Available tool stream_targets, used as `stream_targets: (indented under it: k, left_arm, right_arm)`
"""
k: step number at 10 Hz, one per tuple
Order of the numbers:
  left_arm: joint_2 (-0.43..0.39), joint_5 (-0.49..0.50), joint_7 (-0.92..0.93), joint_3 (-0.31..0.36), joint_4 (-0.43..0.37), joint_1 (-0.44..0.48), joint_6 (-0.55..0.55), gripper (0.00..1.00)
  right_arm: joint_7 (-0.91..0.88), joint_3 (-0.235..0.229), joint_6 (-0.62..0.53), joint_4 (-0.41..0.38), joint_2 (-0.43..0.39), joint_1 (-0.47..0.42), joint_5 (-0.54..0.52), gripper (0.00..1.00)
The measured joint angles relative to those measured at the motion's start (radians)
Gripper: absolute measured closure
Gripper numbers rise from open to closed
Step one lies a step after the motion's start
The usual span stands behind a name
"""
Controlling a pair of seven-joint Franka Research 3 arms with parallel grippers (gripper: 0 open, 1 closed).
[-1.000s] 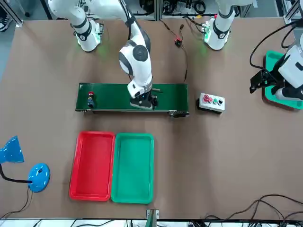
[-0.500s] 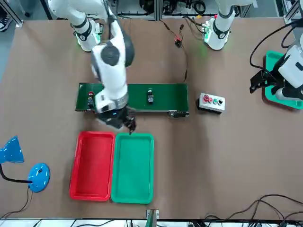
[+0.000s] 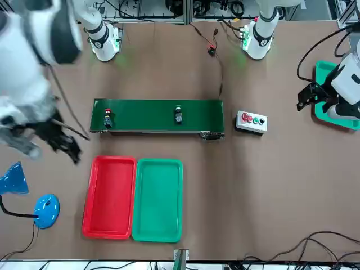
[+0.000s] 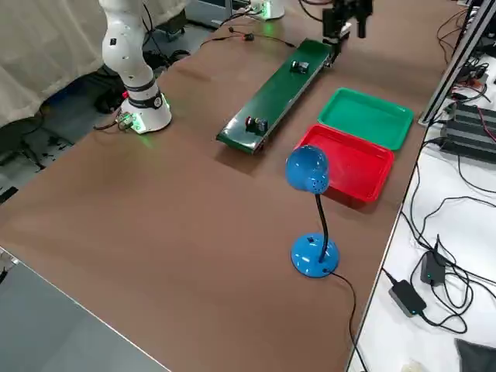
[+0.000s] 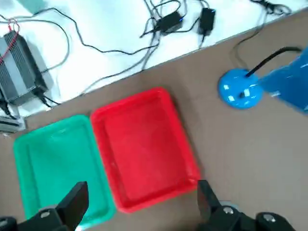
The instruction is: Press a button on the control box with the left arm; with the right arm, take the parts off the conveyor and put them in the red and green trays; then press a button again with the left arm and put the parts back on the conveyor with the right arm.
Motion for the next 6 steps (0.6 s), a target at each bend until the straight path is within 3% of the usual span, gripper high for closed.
stream_targets:
  k: [1,2,3,5,6]
  left_arm:
    - [0.0,0.0,0.0,0.0,0.0,0.0,0.0,0.0]
    - [0.0,0.0,0.0,0.0,0.0,0.0,0.0,0.0]
    - [0.0,0.0,0.0,0.0,0.0,0.0,0.0,0.0]
    - [0.0,0.0,0.0,-0.001,0.0,0.0,0.0,0.0]
    - [0.0,0.0,0.001,-0.001,0.0,-0.001,0.0,0.0]
  right_arm:
    - [-0.1,0.006,-0.059,-0.002,-0.041,-0.044,0.024,0.0]
    - [-0.154,0.041,-0.1,-0.004,-0.07,-0.094,0.052,0.0]
    - [-0.173,0.137,-0.139,-0.005,-0.092,-0.179,0.062,0.0]
    - [-0.221,0.39,-0.245,-0.005,-0.131,-0.397,0.062,0.0]
    - [-0.24,0.43,-0.271,-0.005,-0.148,-0.446,0.063,0.0]
